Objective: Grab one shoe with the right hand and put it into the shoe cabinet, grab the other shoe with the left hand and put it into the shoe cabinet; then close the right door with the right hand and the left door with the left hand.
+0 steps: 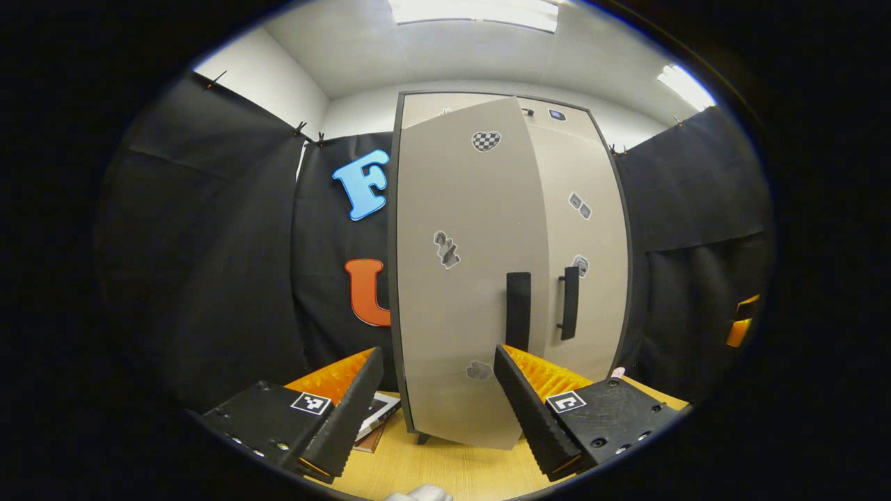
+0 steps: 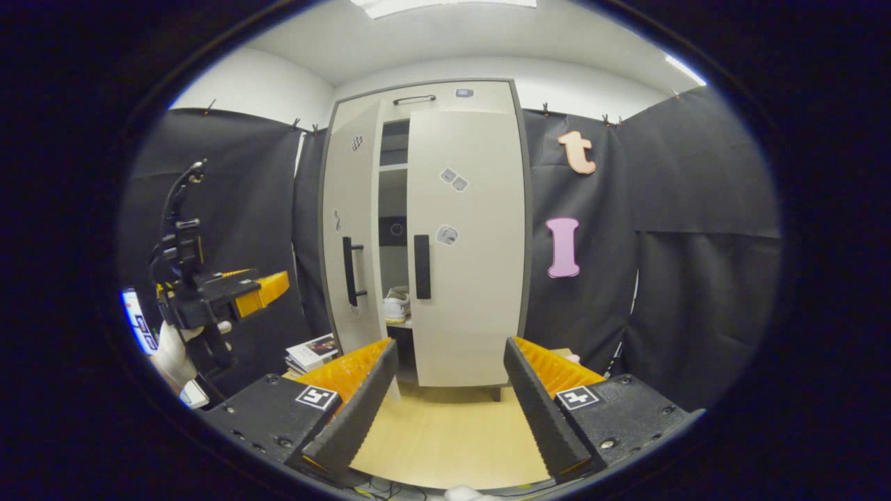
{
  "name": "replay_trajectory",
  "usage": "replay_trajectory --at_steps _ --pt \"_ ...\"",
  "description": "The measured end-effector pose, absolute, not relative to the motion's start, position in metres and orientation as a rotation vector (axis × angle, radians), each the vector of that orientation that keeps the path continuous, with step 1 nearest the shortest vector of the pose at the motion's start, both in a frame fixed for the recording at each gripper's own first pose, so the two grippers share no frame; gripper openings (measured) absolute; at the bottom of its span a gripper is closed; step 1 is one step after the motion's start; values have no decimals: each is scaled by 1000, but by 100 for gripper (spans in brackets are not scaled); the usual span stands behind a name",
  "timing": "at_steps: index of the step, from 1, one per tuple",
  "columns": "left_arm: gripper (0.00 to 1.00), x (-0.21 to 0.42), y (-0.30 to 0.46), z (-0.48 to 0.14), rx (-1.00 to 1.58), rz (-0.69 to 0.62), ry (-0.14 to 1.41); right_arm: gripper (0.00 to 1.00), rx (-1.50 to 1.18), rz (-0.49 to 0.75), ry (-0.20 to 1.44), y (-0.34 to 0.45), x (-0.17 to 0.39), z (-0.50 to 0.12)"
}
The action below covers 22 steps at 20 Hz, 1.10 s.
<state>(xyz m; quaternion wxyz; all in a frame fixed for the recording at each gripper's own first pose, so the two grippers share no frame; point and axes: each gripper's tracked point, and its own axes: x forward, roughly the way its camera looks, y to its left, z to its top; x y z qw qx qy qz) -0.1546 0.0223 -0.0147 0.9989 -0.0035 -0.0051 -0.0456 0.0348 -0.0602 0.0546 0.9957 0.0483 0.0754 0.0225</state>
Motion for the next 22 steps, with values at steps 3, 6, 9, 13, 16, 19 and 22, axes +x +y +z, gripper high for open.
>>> replay_trajectory --at_steps 3,6,9,13,16,19,22 --pt "96 -203 27 -15 -4 -103 5 99 103 13 120 -55 21 63" --pt "96 -244 35 -16 -3 -108 17 99 89 -44 103 -62 8 68" --pt "96 -277 33 -21 -22 -141 25 99 84 -81 101 -63 -8 68" --pt "96 -305 43 -33 -30 -104 46 99 84 -79 95 -64 -25 64" --pt "97 -317 44 -41 -44 -63 63 99 86 -67 81 -71 -28 62" --pt "97 -320 40 -40 -50 -33 70 99 81 -44 86 -78 -23 60" --pt "97 -318 39 -34 -39 -17 62 99 78 -37 84 -84 -20 58"
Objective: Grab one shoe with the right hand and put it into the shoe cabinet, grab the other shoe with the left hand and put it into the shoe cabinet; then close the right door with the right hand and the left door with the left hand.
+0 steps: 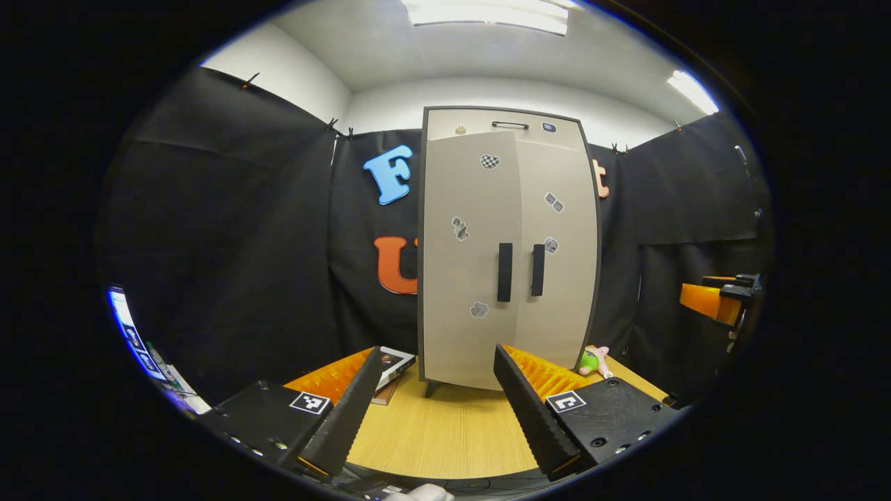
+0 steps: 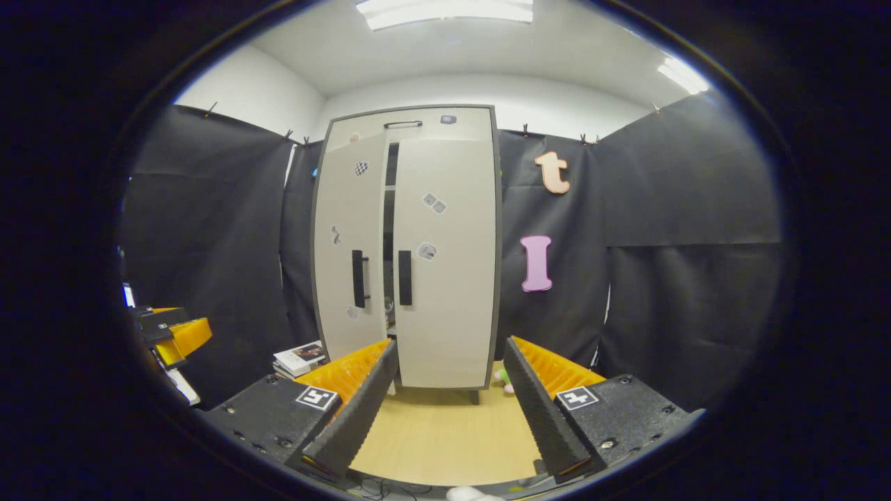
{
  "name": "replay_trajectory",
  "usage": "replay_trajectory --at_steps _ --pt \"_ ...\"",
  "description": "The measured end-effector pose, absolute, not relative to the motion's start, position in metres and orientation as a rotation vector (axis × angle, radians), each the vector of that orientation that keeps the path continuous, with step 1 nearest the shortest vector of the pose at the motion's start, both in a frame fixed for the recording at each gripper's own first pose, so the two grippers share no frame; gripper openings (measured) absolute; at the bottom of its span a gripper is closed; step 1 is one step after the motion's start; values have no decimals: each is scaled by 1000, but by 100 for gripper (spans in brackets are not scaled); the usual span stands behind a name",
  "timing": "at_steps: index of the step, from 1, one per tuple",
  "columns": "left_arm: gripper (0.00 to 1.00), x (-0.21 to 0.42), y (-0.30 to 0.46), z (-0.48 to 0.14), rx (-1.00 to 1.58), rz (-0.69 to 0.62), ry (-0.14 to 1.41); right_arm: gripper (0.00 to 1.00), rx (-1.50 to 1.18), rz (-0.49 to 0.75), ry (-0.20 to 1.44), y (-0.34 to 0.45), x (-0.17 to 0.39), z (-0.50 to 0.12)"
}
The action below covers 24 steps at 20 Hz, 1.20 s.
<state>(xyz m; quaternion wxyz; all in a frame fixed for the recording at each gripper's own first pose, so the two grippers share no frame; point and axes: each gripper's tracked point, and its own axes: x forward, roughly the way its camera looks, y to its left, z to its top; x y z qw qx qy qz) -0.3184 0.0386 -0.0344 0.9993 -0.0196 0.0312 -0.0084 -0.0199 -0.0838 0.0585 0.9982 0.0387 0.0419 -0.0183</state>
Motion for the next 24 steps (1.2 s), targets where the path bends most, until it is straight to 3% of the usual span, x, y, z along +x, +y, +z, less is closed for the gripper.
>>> replay_trajectory --at_steps 17,18,24 --pt "96 -328 35 -27 -28 -27 76 99 84 -11 79 -76 -9 65" --pt "100 -328 36 -28 -27 -26 78 99 79 -9 80 -75 -9 66" --pt "96 -332 42 -27 -29 -19 79 99 80 -3 80 -70 -7 67"
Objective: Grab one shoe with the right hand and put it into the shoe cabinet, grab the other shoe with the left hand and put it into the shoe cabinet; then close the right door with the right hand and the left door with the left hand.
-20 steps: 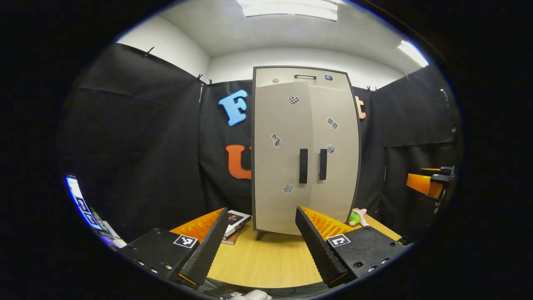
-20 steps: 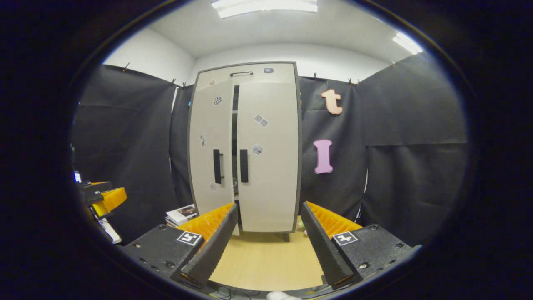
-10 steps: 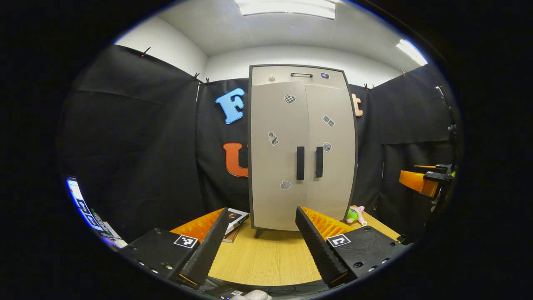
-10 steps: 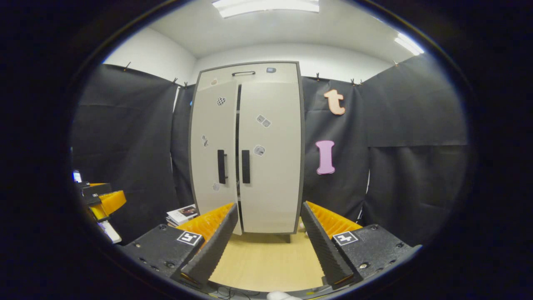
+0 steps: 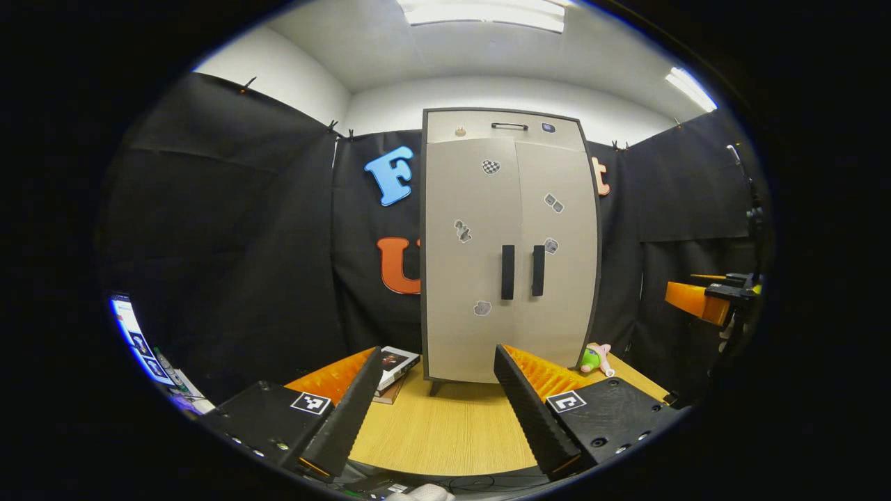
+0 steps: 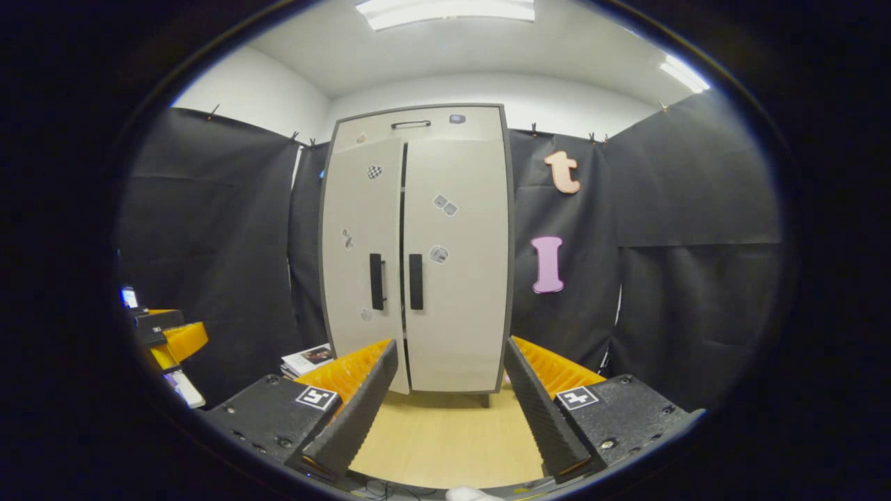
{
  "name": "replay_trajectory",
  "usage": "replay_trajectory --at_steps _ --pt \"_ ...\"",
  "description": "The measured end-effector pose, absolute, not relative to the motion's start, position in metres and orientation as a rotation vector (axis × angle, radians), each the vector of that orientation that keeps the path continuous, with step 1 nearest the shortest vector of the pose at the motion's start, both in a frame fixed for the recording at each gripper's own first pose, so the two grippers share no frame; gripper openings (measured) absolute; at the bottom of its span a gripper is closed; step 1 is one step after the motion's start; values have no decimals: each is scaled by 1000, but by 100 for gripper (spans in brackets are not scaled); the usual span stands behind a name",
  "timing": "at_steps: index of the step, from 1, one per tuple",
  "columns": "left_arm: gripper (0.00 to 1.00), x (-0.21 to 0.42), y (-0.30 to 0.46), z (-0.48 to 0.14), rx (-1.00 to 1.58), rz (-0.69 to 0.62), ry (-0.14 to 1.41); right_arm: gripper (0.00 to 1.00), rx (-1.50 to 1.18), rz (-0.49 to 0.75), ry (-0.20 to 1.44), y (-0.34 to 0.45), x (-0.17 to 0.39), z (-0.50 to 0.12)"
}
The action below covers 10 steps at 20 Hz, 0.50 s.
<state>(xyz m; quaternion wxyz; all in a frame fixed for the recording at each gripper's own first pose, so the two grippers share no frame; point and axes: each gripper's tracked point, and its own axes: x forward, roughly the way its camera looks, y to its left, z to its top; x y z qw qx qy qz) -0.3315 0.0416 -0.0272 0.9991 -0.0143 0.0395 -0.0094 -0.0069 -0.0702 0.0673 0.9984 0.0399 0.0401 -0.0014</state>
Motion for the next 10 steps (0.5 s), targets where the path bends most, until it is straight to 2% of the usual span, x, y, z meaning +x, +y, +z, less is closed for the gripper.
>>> replay_trajectory --at_steps 10 --pt "96 -330 38 -27 -35 -29 76 99 64 -13 77 -74 -5 70"
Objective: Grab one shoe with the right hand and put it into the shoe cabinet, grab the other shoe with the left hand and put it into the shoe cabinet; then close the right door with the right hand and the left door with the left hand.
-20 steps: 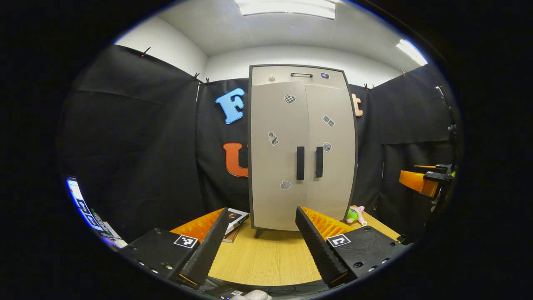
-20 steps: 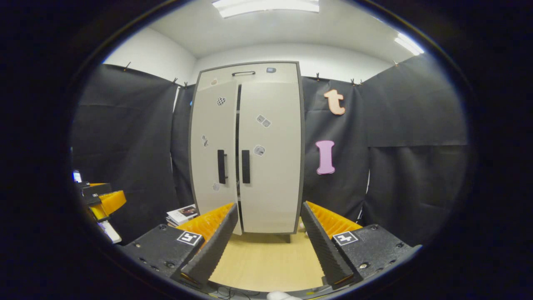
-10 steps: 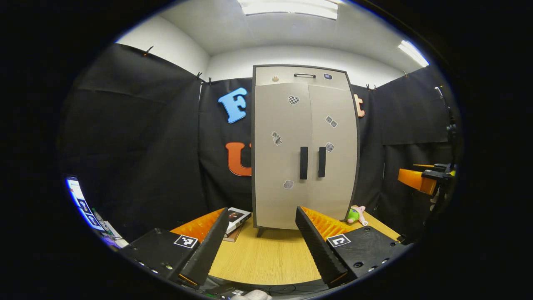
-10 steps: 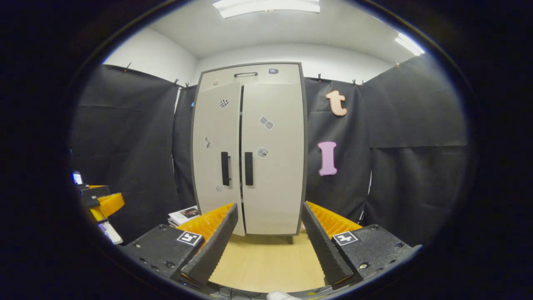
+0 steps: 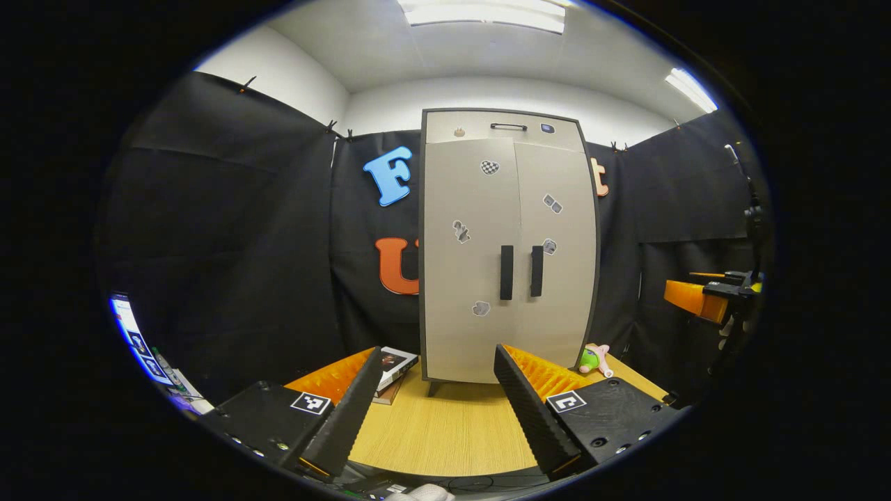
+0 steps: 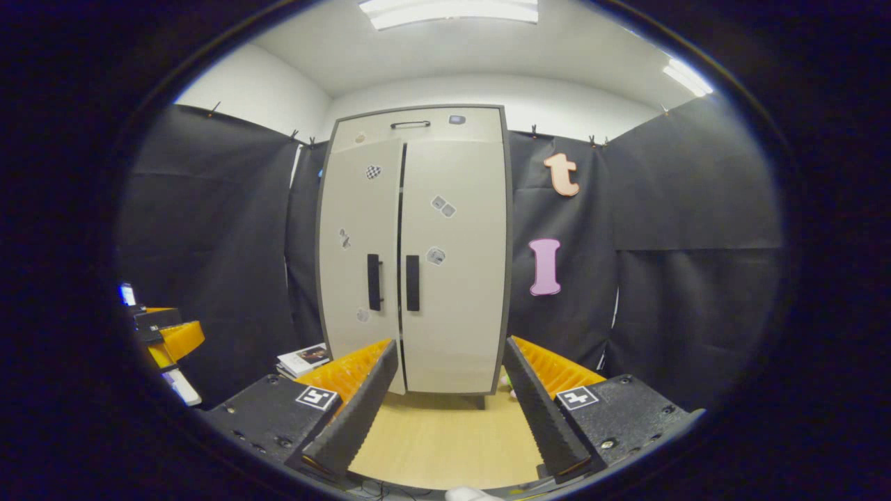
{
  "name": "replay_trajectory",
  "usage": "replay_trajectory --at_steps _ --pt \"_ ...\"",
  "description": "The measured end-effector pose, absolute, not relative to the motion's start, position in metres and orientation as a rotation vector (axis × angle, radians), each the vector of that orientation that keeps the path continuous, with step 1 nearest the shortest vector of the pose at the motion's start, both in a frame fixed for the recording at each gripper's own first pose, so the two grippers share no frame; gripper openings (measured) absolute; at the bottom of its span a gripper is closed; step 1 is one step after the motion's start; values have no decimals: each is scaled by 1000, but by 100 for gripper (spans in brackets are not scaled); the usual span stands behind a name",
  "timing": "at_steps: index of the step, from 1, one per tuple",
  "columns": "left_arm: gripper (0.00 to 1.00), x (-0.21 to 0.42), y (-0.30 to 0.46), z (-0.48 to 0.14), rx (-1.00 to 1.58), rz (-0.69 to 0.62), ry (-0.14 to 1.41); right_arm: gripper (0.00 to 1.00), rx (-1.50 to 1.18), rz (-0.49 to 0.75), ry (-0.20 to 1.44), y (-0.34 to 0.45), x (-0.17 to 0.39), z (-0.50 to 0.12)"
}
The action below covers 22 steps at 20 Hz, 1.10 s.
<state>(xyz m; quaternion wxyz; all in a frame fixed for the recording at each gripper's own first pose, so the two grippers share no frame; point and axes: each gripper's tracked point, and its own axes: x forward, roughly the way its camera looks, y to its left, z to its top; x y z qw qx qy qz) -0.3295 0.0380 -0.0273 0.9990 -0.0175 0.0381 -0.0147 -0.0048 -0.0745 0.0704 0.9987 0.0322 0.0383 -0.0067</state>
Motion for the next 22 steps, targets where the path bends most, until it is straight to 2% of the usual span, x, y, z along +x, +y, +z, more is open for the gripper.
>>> replay_trajectory --at_steps 22 --pt "96 -326 35 -25 -35 -40 67 99 65 -24 62 -78 -5 77"
